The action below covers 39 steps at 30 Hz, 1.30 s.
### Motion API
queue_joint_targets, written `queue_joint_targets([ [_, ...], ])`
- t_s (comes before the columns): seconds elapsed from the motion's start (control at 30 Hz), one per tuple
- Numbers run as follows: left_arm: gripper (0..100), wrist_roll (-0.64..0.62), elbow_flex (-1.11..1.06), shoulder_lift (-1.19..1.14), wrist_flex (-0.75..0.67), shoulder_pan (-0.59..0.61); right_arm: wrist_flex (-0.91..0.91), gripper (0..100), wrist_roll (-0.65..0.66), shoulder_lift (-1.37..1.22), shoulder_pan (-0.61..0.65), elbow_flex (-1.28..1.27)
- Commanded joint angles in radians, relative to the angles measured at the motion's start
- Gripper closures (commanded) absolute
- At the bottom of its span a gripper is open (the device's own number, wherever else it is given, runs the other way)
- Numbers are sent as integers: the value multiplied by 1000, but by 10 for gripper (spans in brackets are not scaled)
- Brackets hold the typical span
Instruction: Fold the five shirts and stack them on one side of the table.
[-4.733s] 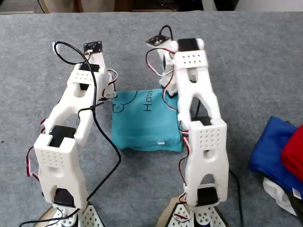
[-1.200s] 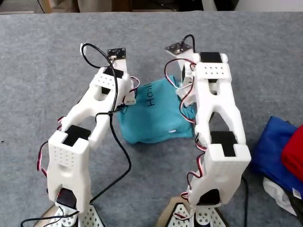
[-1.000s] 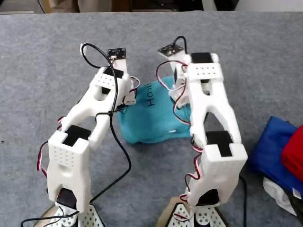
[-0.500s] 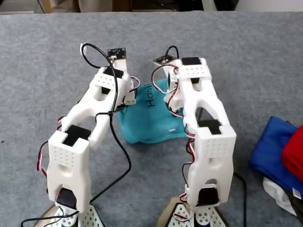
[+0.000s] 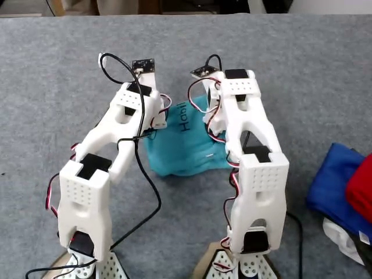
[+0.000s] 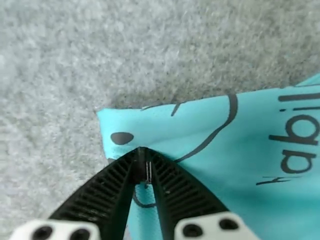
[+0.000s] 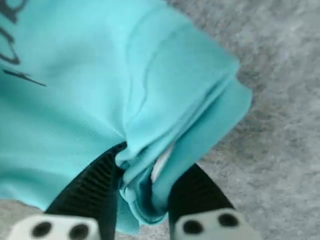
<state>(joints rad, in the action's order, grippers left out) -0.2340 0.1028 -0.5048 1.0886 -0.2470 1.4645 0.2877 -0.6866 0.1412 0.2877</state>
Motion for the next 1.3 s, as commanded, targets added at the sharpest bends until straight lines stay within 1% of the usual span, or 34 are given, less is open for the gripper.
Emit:
queue_joint_targets([
  [0.0, 976, 0, 55, 1, 38, 18, -9, 994, -9, -15, 2, 4],
  [0.07, 974, 0, 110, 1, 92, 35, -9, 994, -9, -16, 2, 4],
  [0.13, 947, 0, 178, -1, 146, 57, -9, 994, -9, -18, 2, 4],
  [0.2, 879, 3, 219, -10, 183, 86, -11, 994, -9, -18, 2, 4],
  [0.27, 795, 8, 212, -21, 190, 109, -11, 994, -9, -18, 2, 4],
  [0.33, 746, 8, 196, -27, 196, 130, -11, 994, -9, -18, 2, 4],
  [0.43, 743, 18, 196, -36, 216, 172, -11, 994, -9, -19, 2, 4],
  [0.53, 743, 100, 187, -38, 221, 199, -11, 994, -9, -19, 2, 4],
  [0.6, 743, 129, 186, -38, 221, 201, -14, 994, -9, -19, 2, 4],
  [0.7, 743, 127, 186, -39, 221, 183, -18, 994, -9, -18, 2, 2],
  [0.83, 743, 124, 157, -41, 213, 117, -18, 994, -9, -18, 2, 2],
  [0.97, 743, 55, 81, -58, 153, 40, -18, 994, -9, -18, 2, 2],
  [1.03, 743, 5, 98, -71, 158, 35, -18, 994, -9, -18, 2, 2],
  [1.13, 746, -74, 117, -74, 158, 66, -18, 994, -9, -18, 2, 2],
  [1.2, 783, -120, 118, -74, 152, 84, -18, 994, -9, -18, 2, 2],
  [1.27, 857, -150, 120, -74, 149, 86, -18, 994, -9, -16, 2, 1],
])
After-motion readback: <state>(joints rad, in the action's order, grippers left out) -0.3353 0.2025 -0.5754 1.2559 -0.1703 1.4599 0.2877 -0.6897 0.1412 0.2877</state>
